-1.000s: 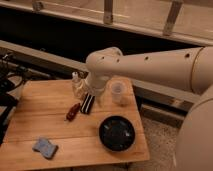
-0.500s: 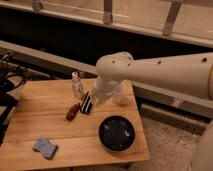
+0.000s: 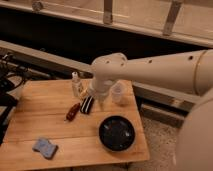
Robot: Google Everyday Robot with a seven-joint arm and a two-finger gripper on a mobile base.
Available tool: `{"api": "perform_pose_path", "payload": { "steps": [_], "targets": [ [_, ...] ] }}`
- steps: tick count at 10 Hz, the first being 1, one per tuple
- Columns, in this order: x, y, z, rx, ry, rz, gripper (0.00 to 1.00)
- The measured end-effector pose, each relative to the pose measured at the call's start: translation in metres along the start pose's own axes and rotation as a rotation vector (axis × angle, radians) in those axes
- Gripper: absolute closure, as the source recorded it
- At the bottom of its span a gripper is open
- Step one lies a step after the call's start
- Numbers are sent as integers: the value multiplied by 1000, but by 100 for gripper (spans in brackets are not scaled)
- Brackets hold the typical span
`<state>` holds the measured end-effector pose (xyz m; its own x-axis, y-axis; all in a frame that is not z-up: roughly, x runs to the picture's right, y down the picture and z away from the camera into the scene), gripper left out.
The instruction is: Place the pepper in the ceramic bowl
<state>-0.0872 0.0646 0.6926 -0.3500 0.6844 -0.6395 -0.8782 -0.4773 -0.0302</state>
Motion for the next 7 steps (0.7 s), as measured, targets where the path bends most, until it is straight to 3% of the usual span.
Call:
{"api": "perform_pose_path", "payload": {
  "steps": [2, 5, 6, 7],
  "targets": [
    [4, 30, 23, 13, 32, -38, 1],
    [16, 85, 62, 33, 88, -130, 1],
    [19, 100, 73, 30, 98, -149, 1],
    [22, 115, 82, 1, 101, -154, 1]
  ]
}}
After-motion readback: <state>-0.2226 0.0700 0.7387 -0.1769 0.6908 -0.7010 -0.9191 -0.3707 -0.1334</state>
